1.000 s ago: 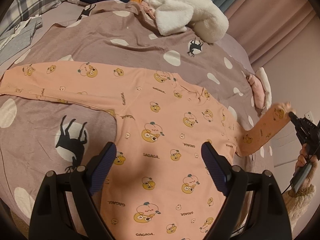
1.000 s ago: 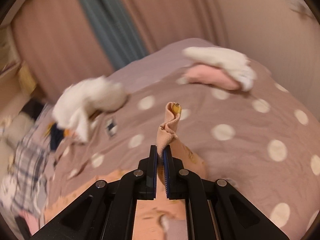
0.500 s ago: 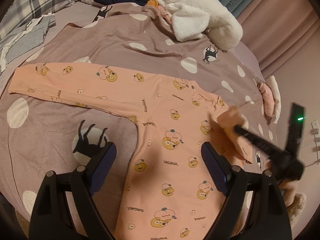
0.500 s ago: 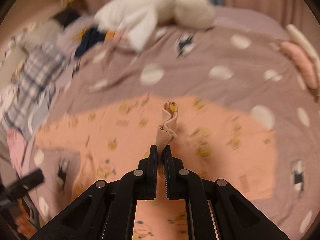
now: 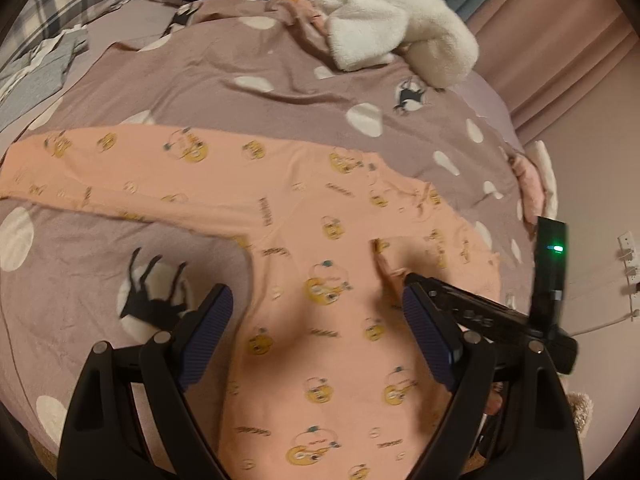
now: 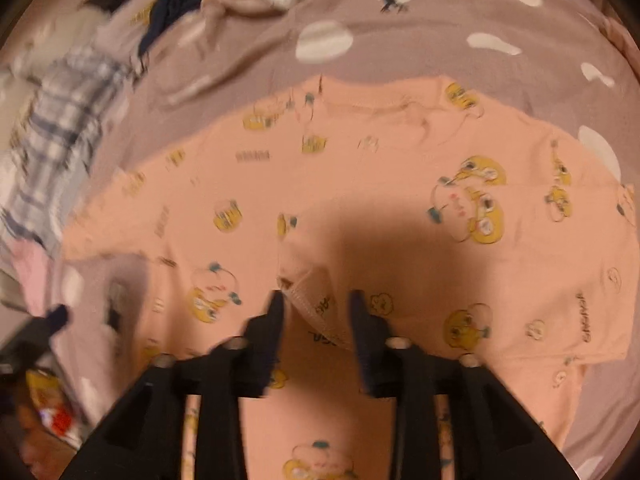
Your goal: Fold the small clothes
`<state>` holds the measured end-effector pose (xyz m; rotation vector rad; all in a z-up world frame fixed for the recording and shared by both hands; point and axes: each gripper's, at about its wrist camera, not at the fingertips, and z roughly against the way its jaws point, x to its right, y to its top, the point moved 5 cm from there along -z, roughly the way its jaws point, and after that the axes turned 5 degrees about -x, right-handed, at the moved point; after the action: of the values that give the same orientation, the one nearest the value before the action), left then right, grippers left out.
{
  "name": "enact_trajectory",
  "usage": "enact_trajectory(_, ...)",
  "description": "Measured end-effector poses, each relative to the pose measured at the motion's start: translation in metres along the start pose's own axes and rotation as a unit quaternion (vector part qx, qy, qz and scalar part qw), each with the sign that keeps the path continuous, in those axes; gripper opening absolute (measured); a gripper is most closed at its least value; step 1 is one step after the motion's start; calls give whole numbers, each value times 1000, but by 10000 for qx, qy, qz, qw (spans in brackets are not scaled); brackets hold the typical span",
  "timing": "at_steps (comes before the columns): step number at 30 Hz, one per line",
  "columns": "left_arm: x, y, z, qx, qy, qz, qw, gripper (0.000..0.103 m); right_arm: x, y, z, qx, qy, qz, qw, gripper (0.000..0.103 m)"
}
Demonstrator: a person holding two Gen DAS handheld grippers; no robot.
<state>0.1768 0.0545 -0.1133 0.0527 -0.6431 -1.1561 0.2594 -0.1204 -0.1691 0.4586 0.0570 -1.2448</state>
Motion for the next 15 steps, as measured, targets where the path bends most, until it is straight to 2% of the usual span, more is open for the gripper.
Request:
enact_trajectory(4,28,10,-4,47,-251,-202,9995,85,21,5,42,542,-271,-130,9981,46)
enact_trajectory(6,43,13,-16,-49,-346,-321,9989,83,35,6,64,817,-316,-305,9957,55)
enact_trajectory(10,66,10,-64,-549,-711,-446,9950,76,64,0,92,1202,-562,-618,9892,59)
enact_trajectory(13,67,0,-102,-883,-394,-474,9942,60,76,-5,93,1265,-781,-743,9861,59)
enact_trajectory(15,68,-7,-125,-1045,-323,-519,9926,47,86,-9,89,1162,-876,-799,9861,59)
